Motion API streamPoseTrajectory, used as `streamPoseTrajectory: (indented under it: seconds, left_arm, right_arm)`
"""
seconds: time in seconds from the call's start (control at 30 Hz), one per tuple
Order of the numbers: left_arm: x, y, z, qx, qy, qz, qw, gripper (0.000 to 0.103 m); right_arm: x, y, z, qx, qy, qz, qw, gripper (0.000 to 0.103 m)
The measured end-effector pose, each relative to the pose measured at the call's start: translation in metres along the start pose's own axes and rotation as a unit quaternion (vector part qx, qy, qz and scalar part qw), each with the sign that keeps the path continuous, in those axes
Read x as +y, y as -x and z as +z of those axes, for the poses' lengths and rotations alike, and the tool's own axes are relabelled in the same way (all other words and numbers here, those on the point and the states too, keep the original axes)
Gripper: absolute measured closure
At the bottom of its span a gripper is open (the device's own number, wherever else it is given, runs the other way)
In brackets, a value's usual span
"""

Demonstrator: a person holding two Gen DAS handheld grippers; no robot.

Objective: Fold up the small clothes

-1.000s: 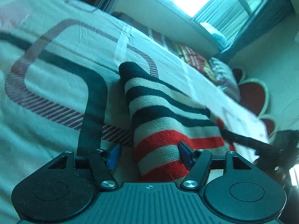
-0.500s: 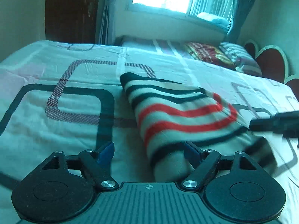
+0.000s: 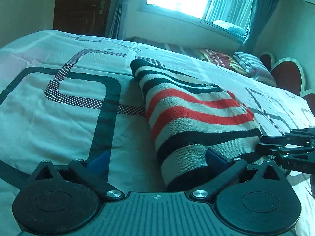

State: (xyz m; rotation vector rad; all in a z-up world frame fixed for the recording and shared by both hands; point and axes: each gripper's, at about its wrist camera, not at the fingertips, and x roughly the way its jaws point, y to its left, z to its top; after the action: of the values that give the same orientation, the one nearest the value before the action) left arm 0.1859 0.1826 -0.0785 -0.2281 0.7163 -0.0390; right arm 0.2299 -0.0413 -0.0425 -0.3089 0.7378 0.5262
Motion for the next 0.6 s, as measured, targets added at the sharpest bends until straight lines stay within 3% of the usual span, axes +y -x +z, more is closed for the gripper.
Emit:
streamPoseTrajectory:
  seconds: [0.1,0.17,0.23,0.27,0.43,0.6]
  left_arm:
    - [-0.015,0.014,0.002,-0.014,-0.022,0.038,0.999,0.0]
    - [-0.027,0.033,0.002,-0.014,-0.036,0.062,0.9973,0.0]
    - [-0.036,0.056,-0.002,-0.008,-0.046,0.074,0.9962,0.0]
    - [-0.039,0.068,-0.006,-0.012,-0.047,0.074,0.996,0.0]
    - [-0.071,0.127,-0.034,-0.038,-0.073,0.09,0.9925,0.0]
    - [-0.107,0.18,-0.063,-0.064,-0.07,0.1,0.9905,0.0]
  right_arm:
    - [-0.002,0.003,0.004,0.01,-0.011,0.007,1.0,0.079]
    - [-0.011,0.021,0.006,0.007,-0.057,0.027,0.998,0.071]
    - [-0.021,0.052,0.0,-0.032,-0.105,0.021,0.994,0.004]
    - [-0.023,0.068,-0.006,-0.047,-0.118,0.022,0.992,0.0]
    - [-0.02,0.129,-0.036,-0.059,-0.148,0.012,0.987,0.001]
    - [0.003,0.18,-0.062,-0.059,-0.132,-0.016,0.989,0.001]
